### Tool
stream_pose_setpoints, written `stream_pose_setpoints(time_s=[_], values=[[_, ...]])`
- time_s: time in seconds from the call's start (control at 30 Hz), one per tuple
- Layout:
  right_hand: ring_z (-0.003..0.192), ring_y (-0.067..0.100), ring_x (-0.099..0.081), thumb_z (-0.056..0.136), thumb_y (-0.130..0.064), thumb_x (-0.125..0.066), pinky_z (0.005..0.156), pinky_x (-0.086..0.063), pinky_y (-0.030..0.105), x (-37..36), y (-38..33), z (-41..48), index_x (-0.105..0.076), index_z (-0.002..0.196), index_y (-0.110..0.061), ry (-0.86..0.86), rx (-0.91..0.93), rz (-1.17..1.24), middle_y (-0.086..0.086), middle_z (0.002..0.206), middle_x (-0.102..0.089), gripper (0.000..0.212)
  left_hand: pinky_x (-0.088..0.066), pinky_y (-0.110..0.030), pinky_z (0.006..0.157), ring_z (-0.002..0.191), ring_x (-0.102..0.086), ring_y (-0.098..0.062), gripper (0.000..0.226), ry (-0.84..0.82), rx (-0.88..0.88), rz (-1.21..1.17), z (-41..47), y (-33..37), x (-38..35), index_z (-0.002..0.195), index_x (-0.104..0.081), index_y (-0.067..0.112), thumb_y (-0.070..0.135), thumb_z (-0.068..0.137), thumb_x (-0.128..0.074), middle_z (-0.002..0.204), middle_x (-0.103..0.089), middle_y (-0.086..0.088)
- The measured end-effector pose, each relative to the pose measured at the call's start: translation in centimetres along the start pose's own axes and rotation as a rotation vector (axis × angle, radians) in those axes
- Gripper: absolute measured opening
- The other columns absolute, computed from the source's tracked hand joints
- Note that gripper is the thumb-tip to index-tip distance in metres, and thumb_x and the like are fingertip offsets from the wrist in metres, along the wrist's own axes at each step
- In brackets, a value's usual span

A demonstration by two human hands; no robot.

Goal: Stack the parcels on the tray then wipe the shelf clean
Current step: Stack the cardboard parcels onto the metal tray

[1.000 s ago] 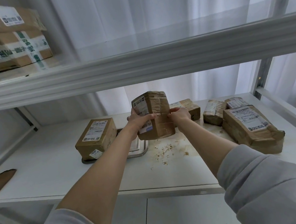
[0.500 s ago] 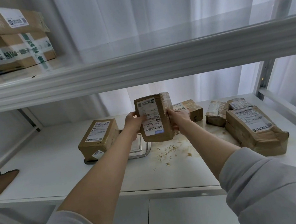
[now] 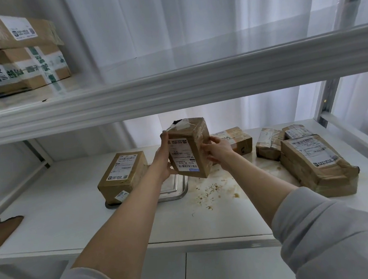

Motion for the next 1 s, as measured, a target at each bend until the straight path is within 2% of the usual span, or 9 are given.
stream_pose_setpoints(time_s=[0.07, 0.17, 0.3, 0.57, 0.7, 0.77, 0.87, 0.93, 1.0], values=[[0.108, 0.028, -0.063, 0.097, -0.026, -0.056, 0.092, -0.054, 0.037, -0.5, 0.0, -0.2, -0.052, 0.135, -0.009, -0.018, -0.020, 0.071, 0.011, 0.113, -0.065, 0.042, -0.050, -0.056, 0.089, 0.105, -0.055, -0.033, 0.061, 0.015, 0.002, -0.003, -0.1, 0.0, -0.3, 0.105, -0.057, 0.021, 0.073, 0.086, -0.031, 0.096, -0.059, -0.003], [0.096, 0.029, -0.062, 0.093, -0.055, -0.048, 0.082, -0.052, 0.036, -0.7, -0.4, -0.5, -0.056, 0.117, -0.009, -0.006, -0.057, 0.109, 0.009, 0.095, -0.064, 0.052, -0.051, -0.057, 0.088, 0.105, -0.059, -0.034, 0.051, 0.039, -0.036, 0.002, 0.2, 0.0, -0.5, 0.115, -0.057, 0.017, 0.059, 0.092, -0.038, 0.098, -0.062, -0.004], [0.096, 0.031, -0.063, 0.080, -0.071, -0.054, 0.083, -0.052, 0.042, -0.5, -0.1, -0.2, -0.057, 0.113, -0.010, -0.045, -0.104, 0.102, 0.013, 0.105, -0.068, 0.069, -0.050, -0.056, 0.092, 0.101, -0.061, -0.032, 0.037, 0.061, -0.078, -0.056, 0.4, 0.2, -0.4, 0.108, -0.058, 0.016, 0.046, 0.094, -0.042, 0.096, -0.063, -0.006], [0.087, 0.027, -0.067, 0.089, -0.042, -0.062, 0.075, -0.058, 0.040, -0.3, 0.4, 0.2, -0.059, 0.107, -0.011, 0.033, -0.160, 0.273, 0.012, 0.097, -0.069, 0.036, -0.054, -0.043, 0.085, 0.074, -0.062, -0.019, 0.021, 0.172, -0.204, 0.072, 0.9, 0.8, -0.5, 0.082, -0.061, 0.018, 0.033, 0.094, -0.053, 0.084, -0.067, -0.005], [0.077, 0.025, -0.062, 0.094, -0.023, -0.056, 0.065, -0.056, 0.037, 0.1, 0.5, -0.1, -0.054, 0.100, -0.011, 0.079, -0.185, 0.301, 0.011, 0.086, -0.061, 0.013, -0.053, -0.030, 0.077, 0.083, -0.063, -0.021, 0.011, 0.145, -0.297, 0.183, 0.7, 1.0, -0.8, 0.094, -0.066, 0.017, 0.024, 0.092, -0.058, 0.095, -0.068, -0.007], [0.084, 0.027, -0.059, 0.093, -0.015, -0.052, 0.077, -0.057, 0.041, 0.4, 0.8, 0.0, -0.053, 0.102, -0.011, 0.095, -0.202, 0.320, 0.011, 0.090, -0.058, 0.010, -0.051, -0.023, 0.075, 0.089, -0.062, -0.020, 0.011, 0.124, -0.344, 0.209, 0.6, 1.2, -0.9, 0.097, -0.068, 0.017, 0.017, 0.090, -0.060, 0.100, -0.067, -0.005], [0.104, 0.029, -0.058, 0.093, -0.032, -0.057, 0.089, -0.054, 0.045, 0.7, 1.2, 0.1, -0.050, 0.122, -0.014, 0.055, -0.224, 0.342, 0.011, 0.111, -0.058, 0.035, -0.047, -0.016, 0.076, 0.096, -0.061, -0.016, 0.017, 0.083, -0.386, 0.248, 0.6, 1.2, -1.0, 0.098, -0.071, 0.016, 0.008, 0.087, -0.062, 0.107, -0.068, -0.005], [0.111, 0.029, -0.057, 0.082, -0.059, -0.064, 0.096, -0.050, 0.047, 0.6, 1.2, -0.1, -0.049, 0.124, -0.019, -0.003, -0.230, 0.302, 0.008, 0.117, -0.057, 0.060, -0.046, -0.015, 0.081, 0.100, -0.060, -0.015, 0.021, 0.069, -0.403, 0.281, 0.7, 1.1, -1.1, 0.099, -0.073, 0.015, 0.004, 0.085, -0.062, 0.111, -0.069, -0.006], [0.112, 0.029, -0.057, 0.069, -0.068, -0.069, 0.098, -0.048, 0.050, 0.7, 1.3, -0.3, -0.048, 0.126, -0.020, -0.031, -0.236, 0.268, 0.007, 0.120, -0.057, 0.077, -0.046, -0.013, 0.082, 0.102, -0.059, -0.014, 0.025, 0.061, -0.422, 0.319, 0.6, 1.1, -1.3, 0.103, -0.073, 0.011, 0.001, 0.084, -0.062, 0.114, -0.068, -0.004]])
Point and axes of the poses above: each hand's wrist, its own z-axis towards the middle knuckle, its own x-axis out of the back of the hand, y = z × x, the point moved 4 cm from there along z, towards the middle knuckle
